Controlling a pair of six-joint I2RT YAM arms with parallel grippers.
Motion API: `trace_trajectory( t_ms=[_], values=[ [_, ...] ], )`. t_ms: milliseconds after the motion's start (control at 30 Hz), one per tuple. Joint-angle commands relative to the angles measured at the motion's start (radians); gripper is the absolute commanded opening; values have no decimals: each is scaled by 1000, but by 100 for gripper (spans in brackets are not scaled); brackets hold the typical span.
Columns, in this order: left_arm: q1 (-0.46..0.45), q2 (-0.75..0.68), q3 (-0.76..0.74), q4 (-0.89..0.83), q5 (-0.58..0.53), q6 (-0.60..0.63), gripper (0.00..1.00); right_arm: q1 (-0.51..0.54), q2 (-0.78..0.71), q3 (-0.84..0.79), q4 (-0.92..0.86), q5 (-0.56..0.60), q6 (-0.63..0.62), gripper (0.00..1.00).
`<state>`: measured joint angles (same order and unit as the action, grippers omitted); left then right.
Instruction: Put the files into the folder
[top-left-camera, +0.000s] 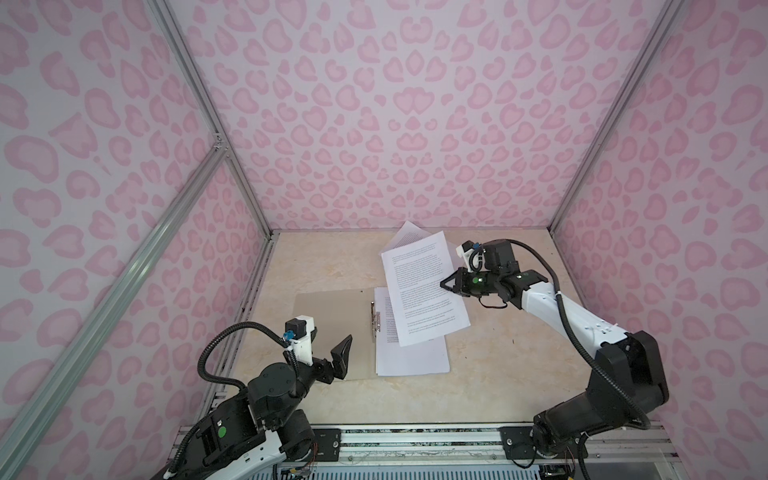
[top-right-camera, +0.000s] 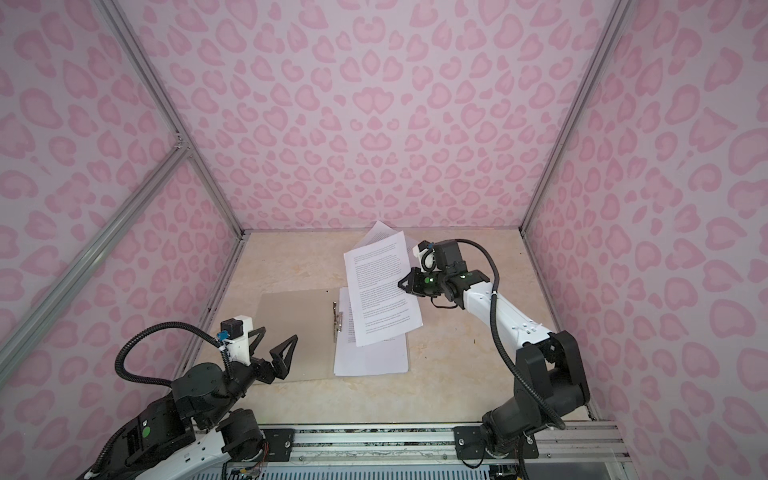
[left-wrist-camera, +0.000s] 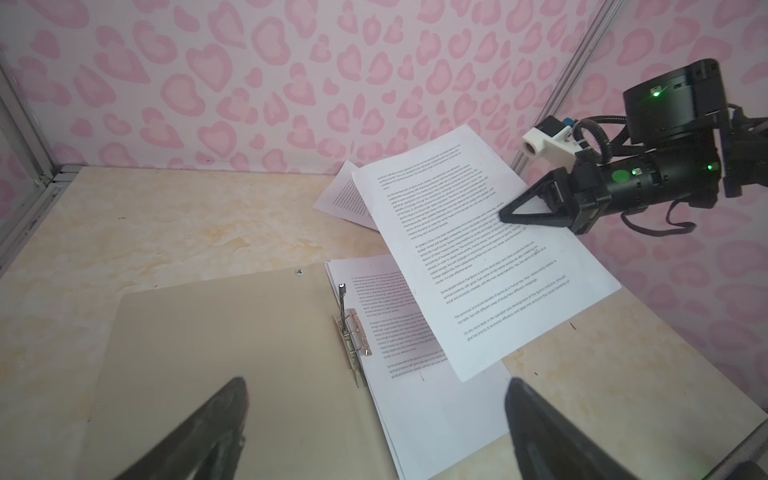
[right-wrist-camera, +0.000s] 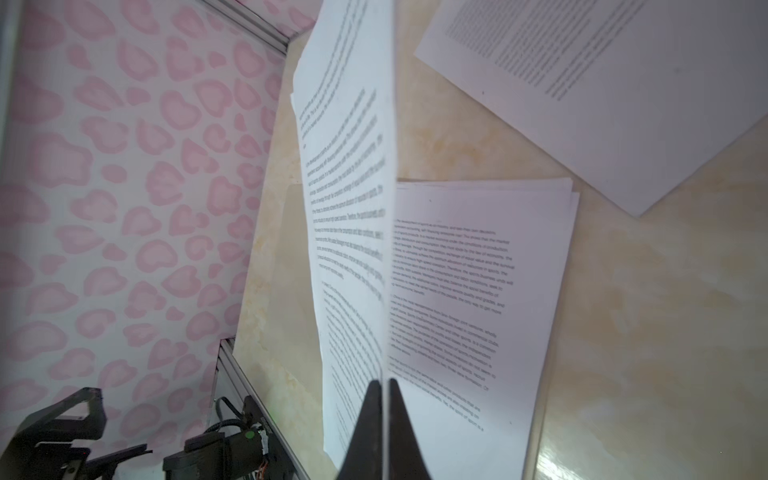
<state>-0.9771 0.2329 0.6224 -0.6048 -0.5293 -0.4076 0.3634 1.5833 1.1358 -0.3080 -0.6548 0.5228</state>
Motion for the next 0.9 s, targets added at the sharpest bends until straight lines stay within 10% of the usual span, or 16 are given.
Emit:
trace_trajectory(
  t_ms=[0,867],
  values=[
    [-2,13,26,-91,11,-37,97,15,78,-32,43,27,-80,0],
    [-2,186,18,-43,199,21,97,154,125,-289,377,203,220,0]
  ],
)
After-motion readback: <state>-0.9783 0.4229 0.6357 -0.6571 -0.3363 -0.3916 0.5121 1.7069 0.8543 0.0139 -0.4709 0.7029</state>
